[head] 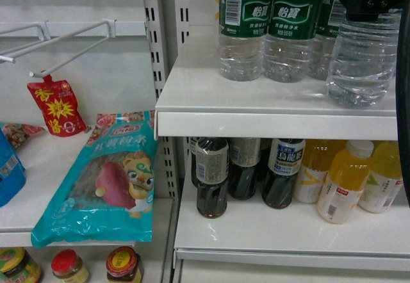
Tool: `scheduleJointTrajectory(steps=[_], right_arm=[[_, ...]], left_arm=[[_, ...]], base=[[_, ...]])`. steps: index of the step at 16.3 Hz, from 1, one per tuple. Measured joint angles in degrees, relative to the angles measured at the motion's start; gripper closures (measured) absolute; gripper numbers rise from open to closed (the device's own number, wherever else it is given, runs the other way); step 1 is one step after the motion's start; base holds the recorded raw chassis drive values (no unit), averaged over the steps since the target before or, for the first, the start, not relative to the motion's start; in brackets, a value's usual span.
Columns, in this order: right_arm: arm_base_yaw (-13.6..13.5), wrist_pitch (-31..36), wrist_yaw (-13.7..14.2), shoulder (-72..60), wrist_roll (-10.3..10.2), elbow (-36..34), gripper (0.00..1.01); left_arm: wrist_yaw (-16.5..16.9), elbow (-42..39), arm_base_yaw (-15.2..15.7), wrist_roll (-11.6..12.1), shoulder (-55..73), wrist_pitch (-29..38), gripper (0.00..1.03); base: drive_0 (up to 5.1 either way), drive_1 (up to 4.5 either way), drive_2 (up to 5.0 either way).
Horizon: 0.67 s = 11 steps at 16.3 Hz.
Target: Move water from second to third shelf
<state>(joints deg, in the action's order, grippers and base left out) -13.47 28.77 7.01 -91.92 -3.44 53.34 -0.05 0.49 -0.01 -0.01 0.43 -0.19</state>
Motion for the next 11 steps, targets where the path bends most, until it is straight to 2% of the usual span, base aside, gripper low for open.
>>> scheduleJointTrajectory(steps=[6, 11], right_arm=[[1.6, -0.7, 0.5, -2.9, -1.1, 2.9, 0.57], [1.9, 0.8, 0.6, -5.9, -1.4, 5.0, 0.57]], left_arm=[[0.0, 0.0, 0.0, 0.0, 0.0, 0.0, 0.05], [0.0, 0.0, 0.0, 0.0, 0.0, 0.0, 0.05]], base=[[0.0, 0.0, 0.0], [0.0, 0.0, 0.0]])
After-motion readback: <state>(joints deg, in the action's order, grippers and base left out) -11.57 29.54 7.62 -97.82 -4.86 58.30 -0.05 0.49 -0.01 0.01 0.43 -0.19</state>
